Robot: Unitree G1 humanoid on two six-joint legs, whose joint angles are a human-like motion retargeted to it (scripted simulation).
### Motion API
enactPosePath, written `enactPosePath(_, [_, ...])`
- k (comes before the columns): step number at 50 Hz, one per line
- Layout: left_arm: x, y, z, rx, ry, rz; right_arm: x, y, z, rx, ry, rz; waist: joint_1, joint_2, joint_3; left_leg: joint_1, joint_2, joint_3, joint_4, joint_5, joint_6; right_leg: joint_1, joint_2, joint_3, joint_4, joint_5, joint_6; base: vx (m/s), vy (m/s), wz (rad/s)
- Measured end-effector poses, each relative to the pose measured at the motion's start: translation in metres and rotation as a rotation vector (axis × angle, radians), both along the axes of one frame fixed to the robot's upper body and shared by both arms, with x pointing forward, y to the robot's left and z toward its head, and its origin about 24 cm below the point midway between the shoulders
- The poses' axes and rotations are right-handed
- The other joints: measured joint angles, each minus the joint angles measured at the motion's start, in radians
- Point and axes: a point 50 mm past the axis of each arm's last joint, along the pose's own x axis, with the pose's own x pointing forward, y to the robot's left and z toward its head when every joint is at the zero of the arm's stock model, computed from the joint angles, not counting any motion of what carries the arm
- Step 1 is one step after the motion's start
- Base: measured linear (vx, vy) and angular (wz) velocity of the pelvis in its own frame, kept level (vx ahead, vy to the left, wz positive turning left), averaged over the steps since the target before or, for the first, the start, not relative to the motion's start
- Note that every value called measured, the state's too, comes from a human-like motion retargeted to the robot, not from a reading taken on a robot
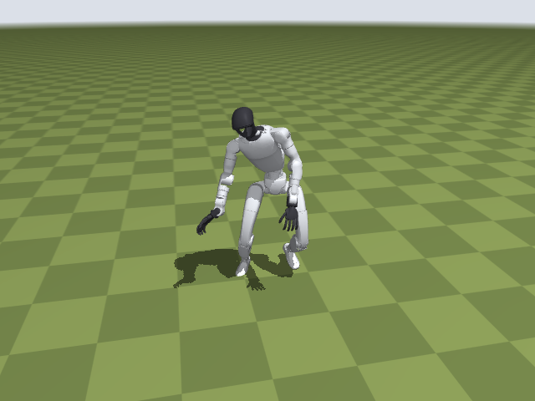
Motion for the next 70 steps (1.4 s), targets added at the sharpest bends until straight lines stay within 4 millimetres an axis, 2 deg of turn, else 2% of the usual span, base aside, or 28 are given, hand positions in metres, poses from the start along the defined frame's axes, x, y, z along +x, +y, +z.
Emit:
enactPosePath(3, [0.037, -0.021, 0.074, -0.174, -0.173, -0.107, 0.013, 0.049, -0.036, 0.253, -0.064, 0.441, 0.083, -0.082, 0.000, -0.127, -0.009, -0.013, -0.118, 0.037, -0.037, 0.107, -0.027, -0.030, -0.025, -0.002, -0.003, 0.80, -0.08, 0.54])
enactPosePath(5, [0.047, -0.038, 0.115, -0.263, -0.269, -0.179, 0.011, 0.087, -0.057, 0.245, 0.043, 0.800, 0.135, -0.156, 0.000, -0.170, -0.036, -0.022, -0.288, 0.085, -0.049, 0.172, -0.054, -0.056, -0.013, 0.023, -0.004, 0.86, -0.12, 0.84])
enactPosePath(8, [0.051, -0.062, 0.163, -0.307, -0.396, -0.289, 0.001, 0.144, -0.070, 0.105, 0.129, 1.159, 0.224, -0.286, 0.000, -0.168, -0.158, -0.157, -0.642, 0.336, -0.096, 0.213, -0.098, -0.103, 0.100, 0.119, -0.049, 0.93, -0.14, 0.79])
enactPosePath(10, [0.050, -0.074, 0.190, -0.272, -0.452, -0.384, -0.007, 0.174, -0.070, 0.052, 0.154, 1.350, 0.282, -0.371, 0.000, -0.174, -0.189, -0.191, -0.639, 0.413, -0.058, 0.208, -0.134, -0.136, 0.226, 0.196, -0.101, 0.98, -0.16, 0.74])
enactPosePath(11, [0.049, -0.079, 0.203, -0.239, -0.476, -0.434, -0.011, 0.184, -0.066, 0.066, 0.131, 1.417, 0.310, -0.416, 0.000, -0.176, -0.188, -0.177, -0.566, 0.354, -0.021, 0.189, -0.147, -0.129, 0.299, 0.234, -0.113, 1.01, -0.17, 0.71])
enactPosePath(14, [0.045, -0.088, 0.233, -0.159, -0.532, -0.541, -0.022, 0.197, -0.052, 0.159, -0.001, 1.518, 0.396, -0.506, 0.000, -0.173, -0.175, -0.194, -0.391, 0.181, 0.050, 0.097, -0.091, -0.056, 0.497, 0.251, -0.089, 1.01, -0.18, 0.54])
enactPosePath(17, [0.054, -0.071, 0.240, -0.174, -0.531, -0.478, -0.028, 0.175, -0.042, 0.211, -0.119, 1.435, 0.437, -0.514, 0.000, -0.144, -0.145, -0.238, -0.306, 0.076, 0.070, -0.023, -0.095, -0.085, 0.618, 0.154, -0.098, 0.93, -0.16, 0.49])
enactPosePath(20, [0.075, -0.007, 0.206, -0.305, -0.429, -0.155, -0.034, 0.133, -0.048, 0.139, -0.109, 1.230, 0.401, -0.467, 0.000, -0.050, -0.113, -0.278, -0.326, 0.028, 0.029, -0.126, -0.135, -0.140, 0.566, 0.103, -0.114, 0.91, -0.15, 0.55])
enactPosePath(24, [0.069, 0.114, 0.111, -0.375, -0.201, 0.517, -0.041, 0.072, -0.059, 0.031, 0.029, 0.967, 0.307, -0.364, 0.000, 0.115, -0.057, -0.295, -0.455, 0.029, -0.039, -0.207, -0.071, -0.078, 0.160, 0.180, 0.013, 0.92, -0.18, 0.42])
enactPosePath(27, [0.006, 0.193, 0.031, -0.236, 0.046, 0.957, -0.047, 0.021, -0.054, -0.006, 0.140, 0.826, 0.196, -0.270, 0.000, 0.206, -0.010, -0.267, -0.486, 0.005, -0.066, -0.187, -0.056, -0.004, -0.282, 0.280, 0.116, 1.00, -0.24, 0.76])
enactPosePath(30, [-0.086, 0.237, -0.032, -0.055, 0.280, 1.181, -0.052, -0.033, -0.027, -0.079, 0.205, 0.682, 0.051, -0.186, 0.000, 0.226, 0.030, -0.224, -0.348, -0.067, -0.041, -0.152, -0.113, 0.067, -0.545, 0.541, 0.183, 1.00, -0.27, 1.07])
enactPosePath(33, [-0.169, 0.247, -0.073, 0.008, 0.413, 1.215, -0.057, -0.087, 0.023, -0.253, 0.242, 0.447, -0.014, -0.053, 0.000, 0.140, 0.092, -0.292, -0.065, -0.103, -0.005, -0.252, -0.067, 0.038, -0.217, 0.381, 0.119, 0.90, -0.23, 0.04])
enactPosePath(35, [-0.210, 0.234, -0.094, -0.041, 0.438, 1.207, -0.066, -0.117, 0.061, -0.408, 0.271, 0.185, -0.018, 0.021, 0.000, 0.067, 0.061, -0.345, 0.118, -0.109, -0.022, -0.310, -0.039, 0.027, -0.052, 0.271, 0.088, 0.79, -0.10, -0.67])
enactPosePath(38, [-0.239, 0.190, -0.115, -0.250, 0.466, 1.167, -0.089, -0.139, 0.108, -0.472, 0.171, -0.318, 0.015, 0.075, 0.000, -0.035, 0.043, -0.220, 0.287, -0.102, -0.030, -0.348, -0.047, 0.058, 0.051, 0.211, 0.093, 0.67, 0.08, -0.66])
enactPosePath(40, [-0.247, 0.156, -0.123, -0.477, 0.517, 1.110, -0.088, -0.135, 0.111, -0.301, 0.007, -0.456, 0.051, 0.106, 0.000, -0.093, 0.050, -0.123, 0.314, -0.087, -0.024, -0.313, -0.043, 0.060, 0.016, 0.210, 0.068, 0.53, 0.18, -0.52])
enactPosePath(42, [-0.237, 0.141, -0.118, -0.719, 0.513, 1.079, -0.061, -0.114, 0.092, 0.012, -0.311, -0.366, 0.094, 0.107, 0.000, -0.150, 0.041, -0.068, 0.269, -0.073, 0.012, -0.225, -0.040, 0.033, -0.107, 0.249, 0.017, 0.45, 0.21, -0.01])
enactPosePath(44, [-0.235, 0.131, -0.118, -0.814, 0.555, 0.999, -0.043, -0.092, 0.049, 0.199, -0.378, -0.111, 0.114, 0.079, 0.000, -0.175, 0.051, -0.011, 0.205, -0.057, -0.004, -0.123, -0.077, -0.012, -0.158, 0.270, 0.027, 0.53, 0.19, 0.85])
enactPosePath(46, [-0.230, 0.133, -0.118, -0.756, 0.592, 0.907, -0.036, -0.058, -0.006, 0.264, -0.256, 0.213, 0.134, 0.032, 0.000, -0.175, 0.071, 0.058, 0.111, -0.043, -0.015, -0.001, -0.116, -0.056, -0.211, 0.289, 0.051, 0.57, 0.17, 1.32])
enactPosePath(48, [-0.221, 0.142, -0.119, -0.575, 0.617, 0.813, -0.038, -0.015, -0.053, 0.155, 0.022, 0.514, 0.162, -0.024, 0.000, -0.159, 0.095, 0.144, -0.015, -0.021, -0.025, 0.108, -0.147, -0.092, -0.246, 0.316, 0.058, 0.58, 0.17, 1.36])
enactPosePath(51, [-0.207, 0.170, -0.118, -0.271, 0.656, 0.736, -0.035, 0.062, -0.095, -0.062, 0.333, 0.918, 0.191, -0.125, -0.001, -0.093, 0.090, 0.321, -0.326, 0.057, -0.053, 0.198, -0.195, -0.122, -0.202, 0.382, 0.061, 0.59, 0.19, 1.35])
enactPosePath(53, [-0.201, 0.197, -0.111, -0.155, 0.707, 0.760, -0.029, 0.116, -0.105, -0.173, 0.424, 1.159, 0.203, -0.198, -0.002, -0.033, 0.058, 0.410, -0.527, 0.160, -0.079, 0.216, -0.224, -0.128, -0.103, 0.430, 0.044, 0.61, 0.20, 1.31])
enactPosePath(55, [-0.197, 0.231, -0.096, -0.097, 0.747, 0.843, -0.024, 0.166, -0.103, -0.231, 0.430, 1.354, 0.209, -0.280, 0.000, -0.004, 0.028, 0.387, -0.517, 0.152, -0.046, 0.192, -0.256, -0.093, 0.058, 0.477, -0.005, 0.62, 0.19, 1.38])
enactPosePath(57, [-0.180, 0.270, -0.066, 0.000, 0.694, 0.918, -0.022, 0.210, -0.090, -0.279, 0.353, 1.494, 0.211, -0.364, 0.000, -0.013, 0.013, 0.308, -0.388, 0.059, -0.008, 0.122, -0.223, 0.017, 0.252, 0.477, -0.029, 0.58, 0.14, 1.63])
enactPosePath(60, [-0.121, 0.312, 0.004, 0.230, 0.407, 0.931, -0.023, 0.249, -0.060, -0.398, 0.146, 1.583, 0.205, -0.448, 0.000, -0.043, -0.018, 0.197, -0.271, -0.016, 0.002, 0.004, -0.093, 0.137, 0.497, 0.380, -0.026, 0.52, 0.13, 2.16])
enactPosePath(62, [-0.061, 0.302, 0.052, 0.270, 0.118, 0.891, -0.024, 0.241, -0.051, -0.380, 0.065, 1.567, 0.165, -0.473, 0.000, -0.055, -0.098, 0.100, -0.273, -0.020, 0.015, -0.063, -0.074, 0.117, 0.566, 0.358, -0.047, 0.49, 0.18, 3.18])
enactPosePath(64, [-0.001, 0.259, 0.088, 0.121, -0.138, 0.817, -0.025, 0.207, -0.061, -0.242, 0.102, 1.499, 0.117, -0.466, 0.000, -0.043, -0.190, -0.012, -0.313, -0.008, 0.012, -0.106, -0.056, 0.077, 0.554, 0.329, -0.060, 0.53, 0.17, 3.66])
enactPosePath(67, [0.064, 0.148, 0.125, -0.235, -0.310, 0.548, -0.044, 0.122, -0.100, 0.005, 0.302, 1.251, 0.084, -0.406, 0.000, 0.029, -0.293, -0.184, -0.421, 0.029, -0.038, -0.128, -0.035, -0.006, 0.392, 0.272, -0.066, 0.62, 0.11, 3.41])
enactPosePath(70, [0.079, 0.030, 0.153, -0.359, -0.338, 0.088, -0.098, 0.029, -0.143, 0.111, 0.574, 0.875, 0.096, -0.315, 0.000, 0.136, -0.336, -0.336, -0.547, 0.068, -0.101, -0.101, 0.009, -0.079, 0.064, 0.283, -0.027, 0.69, 0.03, 2.84])
